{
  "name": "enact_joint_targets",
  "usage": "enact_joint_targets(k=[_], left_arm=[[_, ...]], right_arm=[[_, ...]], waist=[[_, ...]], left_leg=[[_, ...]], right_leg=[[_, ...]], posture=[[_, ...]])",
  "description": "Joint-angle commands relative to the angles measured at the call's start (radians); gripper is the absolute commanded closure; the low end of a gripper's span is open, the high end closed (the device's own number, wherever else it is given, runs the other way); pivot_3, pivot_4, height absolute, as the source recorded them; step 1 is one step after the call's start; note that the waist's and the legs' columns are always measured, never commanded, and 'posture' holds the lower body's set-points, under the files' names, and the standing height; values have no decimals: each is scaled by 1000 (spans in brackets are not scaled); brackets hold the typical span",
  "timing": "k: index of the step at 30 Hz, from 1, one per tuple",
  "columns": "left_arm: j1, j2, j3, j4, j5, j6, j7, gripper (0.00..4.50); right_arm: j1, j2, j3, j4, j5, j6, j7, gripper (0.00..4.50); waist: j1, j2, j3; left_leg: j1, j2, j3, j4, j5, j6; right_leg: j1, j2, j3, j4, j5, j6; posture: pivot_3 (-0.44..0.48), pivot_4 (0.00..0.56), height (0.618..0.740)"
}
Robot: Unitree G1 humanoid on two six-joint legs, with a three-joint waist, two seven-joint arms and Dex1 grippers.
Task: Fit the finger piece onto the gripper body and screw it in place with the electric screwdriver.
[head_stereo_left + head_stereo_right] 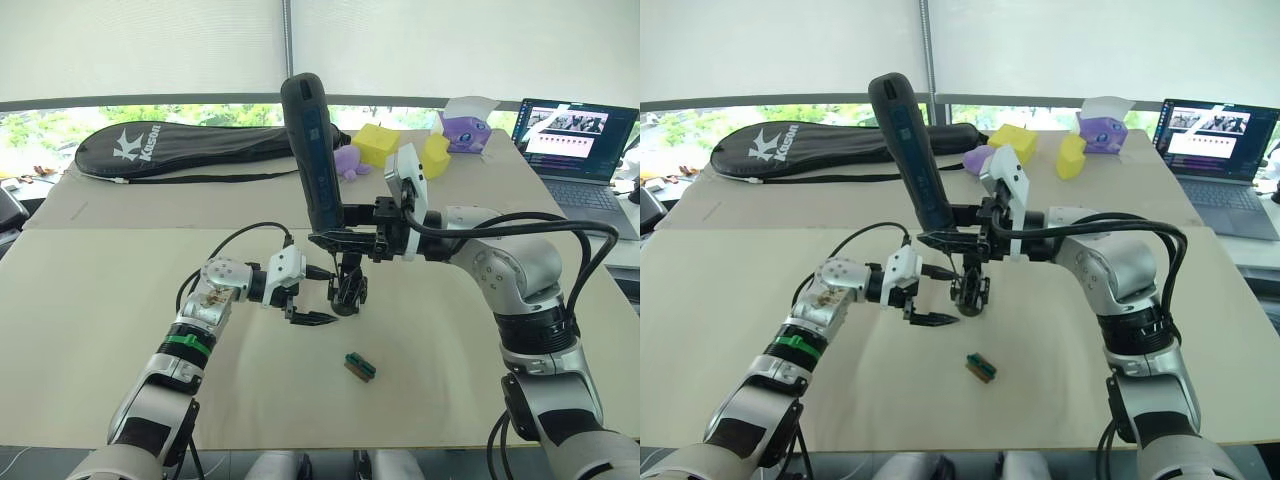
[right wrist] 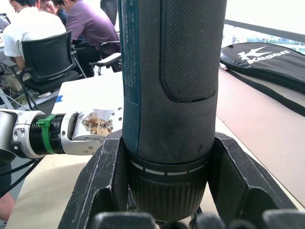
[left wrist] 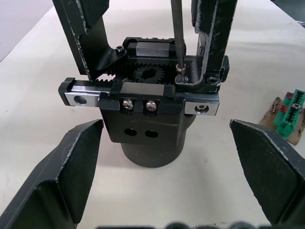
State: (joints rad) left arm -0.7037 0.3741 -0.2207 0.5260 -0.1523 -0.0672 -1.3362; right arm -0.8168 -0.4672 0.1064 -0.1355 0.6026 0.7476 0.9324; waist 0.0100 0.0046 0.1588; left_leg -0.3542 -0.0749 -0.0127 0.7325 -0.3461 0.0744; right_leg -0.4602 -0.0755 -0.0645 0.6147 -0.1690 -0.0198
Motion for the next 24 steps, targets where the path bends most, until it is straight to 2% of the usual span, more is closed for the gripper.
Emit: enact_joint_targets(k=[1,18,21,24], left_arm=[[-28,-12,2,6,6,-25,10,0],[-66,-113,-1,171,52,-102,75,0],[-79,-121,3,210,56,-127,75,877],[-91,-121,3,239,60,-138,71,2206]], right_arm=[[13,-4,-41,-47,9,-45,3,2582],[172,-8,-71,-132,0,-228,35,2582],[175,-7,-69,-131,-1,-236,33,2582],[181,-5,-69,-126,-2,-251,38,2582]], waist=[[1,0,0],[2,0,0],[2,0,0],[3,0,0]], left_leg=[[0,0,0,0,0,0],[0,0,0,0,0,0],[0,0,0,0,0,0],[0,0,0,0,0,0]], right_leg=[[0,0,0,0,0,0],[0,0,0,-1,0,0],[0,0,0,-1,0,0],[0,0,0,-1,0,0]], posture=[[0,150,740],[0,150,740],[0,150,740],[0,150,740]])
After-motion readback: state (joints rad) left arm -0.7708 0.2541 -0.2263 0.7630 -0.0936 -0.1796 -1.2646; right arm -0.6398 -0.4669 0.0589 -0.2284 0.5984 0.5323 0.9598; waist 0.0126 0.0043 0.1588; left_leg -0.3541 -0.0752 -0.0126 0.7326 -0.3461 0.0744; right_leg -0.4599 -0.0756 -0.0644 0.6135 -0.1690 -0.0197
